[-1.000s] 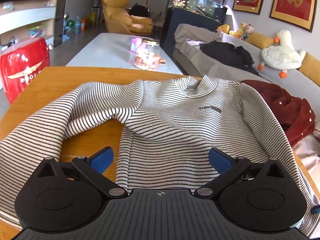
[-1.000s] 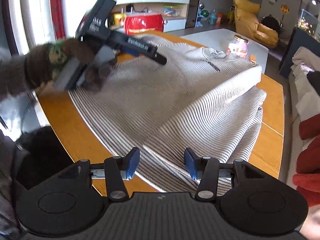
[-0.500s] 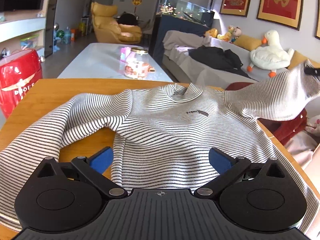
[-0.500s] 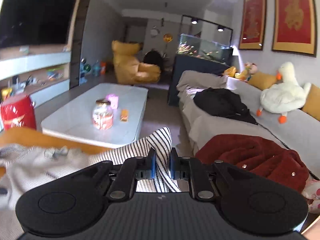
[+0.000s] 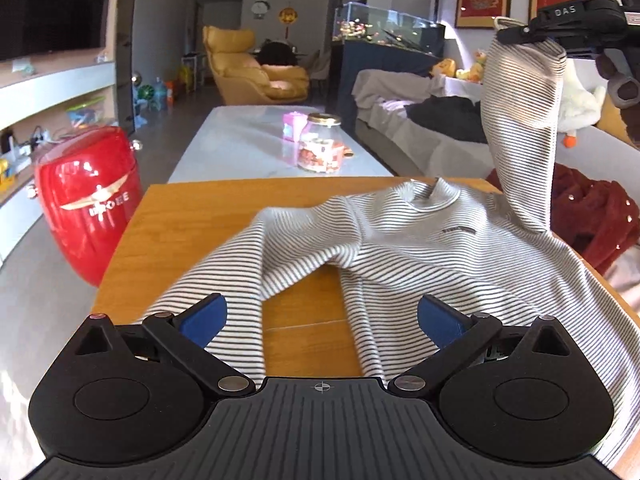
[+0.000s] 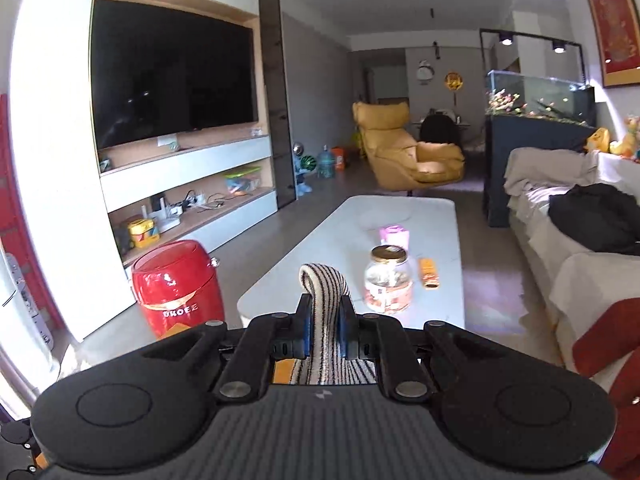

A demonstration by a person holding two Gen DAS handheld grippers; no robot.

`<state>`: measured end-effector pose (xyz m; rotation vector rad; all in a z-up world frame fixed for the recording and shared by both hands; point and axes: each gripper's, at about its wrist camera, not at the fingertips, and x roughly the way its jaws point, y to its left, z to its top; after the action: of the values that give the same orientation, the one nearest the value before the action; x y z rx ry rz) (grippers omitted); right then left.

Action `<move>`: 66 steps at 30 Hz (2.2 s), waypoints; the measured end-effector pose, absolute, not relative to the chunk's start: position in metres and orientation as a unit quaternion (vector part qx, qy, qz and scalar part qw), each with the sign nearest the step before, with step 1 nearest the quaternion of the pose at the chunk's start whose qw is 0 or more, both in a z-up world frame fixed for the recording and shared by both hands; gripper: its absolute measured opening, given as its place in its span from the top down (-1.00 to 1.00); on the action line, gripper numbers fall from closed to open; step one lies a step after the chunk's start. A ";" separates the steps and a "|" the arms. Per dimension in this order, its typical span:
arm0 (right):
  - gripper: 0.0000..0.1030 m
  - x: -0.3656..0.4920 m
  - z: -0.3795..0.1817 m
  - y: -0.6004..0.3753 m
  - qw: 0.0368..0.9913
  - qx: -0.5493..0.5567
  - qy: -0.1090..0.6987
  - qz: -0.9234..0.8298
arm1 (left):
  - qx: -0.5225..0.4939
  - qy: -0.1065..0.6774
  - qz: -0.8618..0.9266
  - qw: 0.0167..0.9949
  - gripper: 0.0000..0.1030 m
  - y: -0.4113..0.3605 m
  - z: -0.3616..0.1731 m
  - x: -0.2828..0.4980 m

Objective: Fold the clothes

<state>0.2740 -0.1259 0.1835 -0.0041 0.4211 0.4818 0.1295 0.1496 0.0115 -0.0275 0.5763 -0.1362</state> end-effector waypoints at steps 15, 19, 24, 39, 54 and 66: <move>0.44 0.297 0.126 -0.110 0.938 0.025 0.257 0.233 | 0.008 0.311 -0.039 0.950 -1.00 0.195 0.007 0.114; 0.44 0.299 0.082 -0.145 0.933 0.030 0.309 0.179 | -0.011 0.311 -0.046 0.949 -1.00 0.197 0.006 0.118; 0.45 0.285 0.013 -0.179 0.918 0.013 0.375 0.124 | -0.025 0.315 -0.059 0.947 -1.00 0.196 0.005 0.120; 0.25 0.191 0.008 0.010 0.693 0.250 0.513 0.442 | -0.242 0.243 0.054 0.938 -1.00 0.268 0.037 0.120; 0.89 0.218 -0.003 0.067 0.780 0.282 0.432 0.355 | -0.255 0.226 0.062 0.938 -1.00 0.287 0.039 0.107; 0.93 0.279 0.155 -0.103 0.959 0.080 0.175 0.207 | -0.238 0.256 -0.010 0.937 -1.00 0.232 0.029 0.141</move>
<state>0.2794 -0.1025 0.1553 0.1630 0.3547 0.4189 0.1408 0.2323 0.0293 -0.4855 0.5235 -0.0210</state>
